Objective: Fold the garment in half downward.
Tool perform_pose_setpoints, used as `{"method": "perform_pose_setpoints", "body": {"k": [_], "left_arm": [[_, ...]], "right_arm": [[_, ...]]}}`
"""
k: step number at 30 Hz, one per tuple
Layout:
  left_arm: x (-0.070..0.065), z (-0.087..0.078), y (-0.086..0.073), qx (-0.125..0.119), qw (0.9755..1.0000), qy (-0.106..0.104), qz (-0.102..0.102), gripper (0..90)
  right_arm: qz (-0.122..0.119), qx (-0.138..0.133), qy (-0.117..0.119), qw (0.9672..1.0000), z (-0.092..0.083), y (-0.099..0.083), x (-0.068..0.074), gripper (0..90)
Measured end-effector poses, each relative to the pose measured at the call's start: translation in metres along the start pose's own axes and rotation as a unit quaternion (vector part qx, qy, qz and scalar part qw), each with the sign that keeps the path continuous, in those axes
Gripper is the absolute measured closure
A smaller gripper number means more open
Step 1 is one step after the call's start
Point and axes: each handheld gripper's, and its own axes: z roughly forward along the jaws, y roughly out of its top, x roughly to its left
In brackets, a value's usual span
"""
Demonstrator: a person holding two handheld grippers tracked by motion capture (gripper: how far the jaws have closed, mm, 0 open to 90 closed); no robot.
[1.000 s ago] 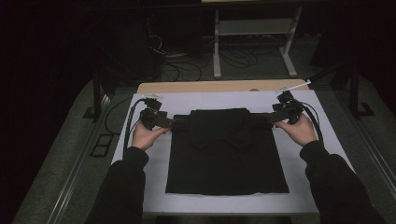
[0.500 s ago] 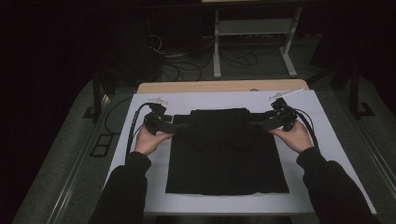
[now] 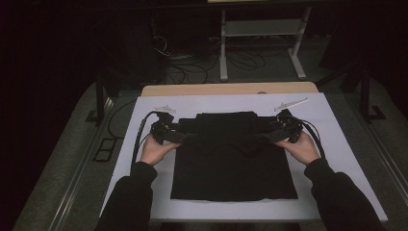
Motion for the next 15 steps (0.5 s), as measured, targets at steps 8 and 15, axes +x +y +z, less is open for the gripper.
{"method": "perform_pose_setpoints", "body": {"k": [8,15], "left_arm": [[-0.007,0.007,-0.006,0.005,0.9999,-0.014,0.009,0.0],[-0.01,0.014,-0.011,0.015,0.9994,-0.022,0.02,0.0]], "right_arm": [[-0.008,0.008,0.01,0.9999,0.005,-0.007,0.006,2.7],[-0.012,0.01,0.017,0.9997,0.009,-0.009,0.01,4.6]]}}
